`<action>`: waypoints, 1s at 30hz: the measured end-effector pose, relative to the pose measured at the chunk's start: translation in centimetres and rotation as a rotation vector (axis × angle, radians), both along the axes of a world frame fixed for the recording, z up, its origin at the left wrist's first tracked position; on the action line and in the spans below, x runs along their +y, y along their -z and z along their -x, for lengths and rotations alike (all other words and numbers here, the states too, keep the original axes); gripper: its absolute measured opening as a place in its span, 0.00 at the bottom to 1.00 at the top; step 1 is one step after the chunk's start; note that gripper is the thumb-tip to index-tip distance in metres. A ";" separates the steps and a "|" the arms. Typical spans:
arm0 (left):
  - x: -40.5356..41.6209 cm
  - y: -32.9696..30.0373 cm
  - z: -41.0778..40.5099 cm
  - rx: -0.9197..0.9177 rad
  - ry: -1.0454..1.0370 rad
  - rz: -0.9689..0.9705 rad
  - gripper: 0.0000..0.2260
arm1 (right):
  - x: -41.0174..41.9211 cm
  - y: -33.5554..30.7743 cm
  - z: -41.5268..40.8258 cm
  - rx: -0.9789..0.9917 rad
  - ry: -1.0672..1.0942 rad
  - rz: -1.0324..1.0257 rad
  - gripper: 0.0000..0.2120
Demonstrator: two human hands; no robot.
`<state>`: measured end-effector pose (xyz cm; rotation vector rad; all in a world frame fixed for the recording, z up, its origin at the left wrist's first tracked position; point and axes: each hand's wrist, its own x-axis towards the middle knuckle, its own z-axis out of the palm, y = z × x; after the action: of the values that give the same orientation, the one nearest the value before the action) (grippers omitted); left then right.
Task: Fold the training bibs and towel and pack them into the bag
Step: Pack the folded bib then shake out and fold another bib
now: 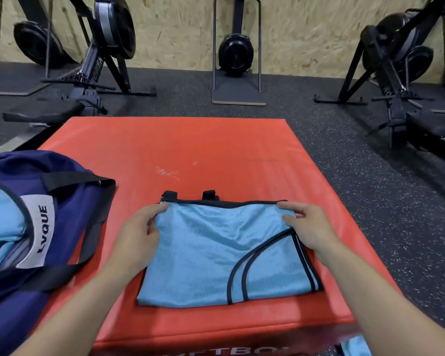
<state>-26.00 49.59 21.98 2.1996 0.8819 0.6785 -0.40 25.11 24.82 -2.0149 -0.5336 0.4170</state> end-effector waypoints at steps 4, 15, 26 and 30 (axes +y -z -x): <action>-1.2 -0.4 -0.1 0.150 -0.035 -0.513 0.18 | 0.6 0.4 1.1 -0.585 -0.009 0.256 0.17; -3.4 2.3 -0.3 0.386 0.214 -0.621 0.27 | 4.9 4.1 7.8 -0.828 -0.525 0.349 0.23; -5.6 1.7 -0.9 0.388 0.241 -0.632 0.26 | 4.7 2.4 9.1 -0.786 -0.514 0.439 0.29; -6.9 2.9 -0.9 0.403 0.287 -0.588 0.26 | 4.8 3.9 11.8 -0.798 -0.631 0.439 0.30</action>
<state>-25.09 42.68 19.12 2.9910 0.5706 0.3854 -12.23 29.95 20.90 -2.3703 -1.7169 0.0685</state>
